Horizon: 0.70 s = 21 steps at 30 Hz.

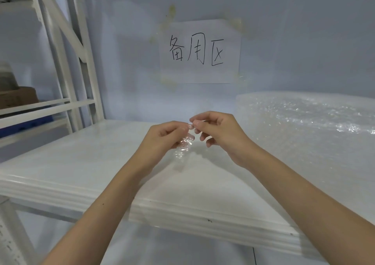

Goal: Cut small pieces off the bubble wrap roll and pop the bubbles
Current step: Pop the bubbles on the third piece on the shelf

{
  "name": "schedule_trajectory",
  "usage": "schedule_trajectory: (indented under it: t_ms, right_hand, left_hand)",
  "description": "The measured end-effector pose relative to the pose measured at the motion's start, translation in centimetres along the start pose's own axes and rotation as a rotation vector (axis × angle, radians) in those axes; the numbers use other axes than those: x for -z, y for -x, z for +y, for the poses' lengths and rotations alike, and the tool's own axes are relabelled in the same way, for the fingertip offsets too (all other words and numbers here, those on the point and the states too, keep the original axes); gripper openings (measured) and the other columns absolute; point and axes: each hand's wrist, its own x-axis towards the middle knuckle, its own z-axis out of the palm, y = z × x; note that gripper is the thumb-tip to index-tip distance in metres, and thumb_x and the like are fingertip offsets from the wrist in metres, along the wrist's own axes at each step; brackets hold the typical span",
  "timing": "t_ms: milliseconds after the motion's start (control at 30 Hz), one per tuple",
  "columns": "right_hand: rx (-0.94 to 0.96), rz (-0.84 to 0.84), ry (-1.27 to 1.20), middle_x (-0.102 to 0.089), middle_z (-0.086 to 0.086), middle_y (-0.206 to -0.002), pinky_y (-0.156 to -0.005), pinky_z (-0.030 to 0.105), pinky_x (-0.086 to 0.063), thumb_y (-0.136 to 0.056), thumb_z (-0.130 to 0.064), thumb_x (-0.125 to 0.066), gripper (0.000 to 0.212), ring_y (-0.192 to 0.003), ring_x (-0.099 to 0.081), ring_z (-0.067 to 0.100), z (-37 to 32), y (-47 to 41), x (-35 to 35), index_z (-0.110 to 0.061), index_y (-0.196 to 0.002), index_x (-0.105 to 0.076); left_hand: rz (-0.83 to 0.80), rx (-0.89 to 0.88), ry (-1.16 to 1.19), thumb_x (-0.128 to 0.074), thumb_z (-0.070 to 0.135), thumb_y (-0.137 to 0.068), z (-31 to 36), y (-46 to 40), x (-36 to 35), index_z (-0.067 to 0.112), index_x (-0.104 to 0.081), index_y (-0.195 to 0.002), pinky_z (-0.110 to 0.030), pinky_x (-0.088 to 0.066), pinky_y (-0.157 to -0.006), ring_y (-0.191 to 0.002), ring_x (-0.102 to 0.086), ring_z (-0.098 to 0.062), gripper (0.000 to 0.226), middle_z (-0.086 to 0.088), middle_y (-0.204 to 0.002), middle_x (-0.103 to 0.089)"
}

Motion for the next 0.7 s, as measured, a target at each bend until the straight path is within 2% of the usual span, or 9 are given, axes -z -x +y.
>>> schedule_trajectory:
  t_ms: [100,267,433,533,700]
  right_hand:
    - [0.011,-0.004,0.004,-0.067,-0.002,-0.073,-0.055,0.026,-0.046,-0.09,-0.016,-0.066,0.011,-0.061,-0.057,0.011,0.21,0.0,-0.12,-0.014,-0.098,-0.074]
    - [0.064,0.009,0.068,-0.07,0.002,-0.082,-0.055,0.026,-0.045,-0.086,-0.016,-0.07,0.01,-0.064,-0.058,0.012,0.36,0.23,-0.44,-0.014,-0.096,-0.074]
    - [0.107,0.003,0.082,-0.067,0.005,-0.075,-0.054,0.025,-0.045,-0.087,-0.015,-0.07,0.007,-0.063,-0.058,0.011,0.33,0.27,-0.68,-0.017,-0.093,-0.071]
    - [0.118,0.005,0.082,-0.069,0.007,-0.081,-0.055,0.028,-0.045,-0.086,-0.017,-0.07,0.004,-0.064,-0.057,0.011,0.31,0.26,-0.89,-0.017,-0.087,-0.073]
    - [0.112,-0.003,0.084,-0.071,0.006,-0.094,-0.056,0.028,-0.047,-0.087,-0.015,-0.067,0.013,-0.065,-0.057,0.011,0.42,0.33,-0.91,-0.025,-0.082,-0.073]
  left_hand:
    - [0.013,-0.02,-0.016,-0.062,0.013,-0.094,0.16,0.0,-0.1,0.016,-0.078,-0.092,-0.025,-0.056,-0.073,-0.072,-0.064,-0.013,0.017,-0.001,-0.082,-0.075]
    - [0.015,-0.01,-0.015,-0.066,0.018,-0.091,0.3,0.12,0.0,0.012,-0.078,-0.088,-0.025,-0.054,-0.069,-0.066,-0.061,-0.016,0.014,-0.007,-0.079,-0.075]
    - [0.047,0.012,-0.038,-0.067,0.009,-0.09,0.08,0.0,0.06,0.015,-0.076,-0.092,-0.024,-0.053,-0.067,-0.06,-0.058,-0.015,0.011,-0.007,-0.074,-0.075]
    - [0.054,0.007,-0.029,-0.067,0.011,-0.09,-0.04,-0.12,0.17,0.015,-0.077,-0.092,-0.023,-0.053,-0.067,-0.06,-0.059,-0.014,0.011,-0.006,-0.074,-0.074]
    - [0.056,0.014,0.018,-0.064,0.016,-0.092,-0.21,-0.25,0.29,0.013,-0.077,-0.095,-0.026,-0.054,-0.071,-0.068,-0.062,-0.015,0.014,-0.009,-0.081,-0.074]
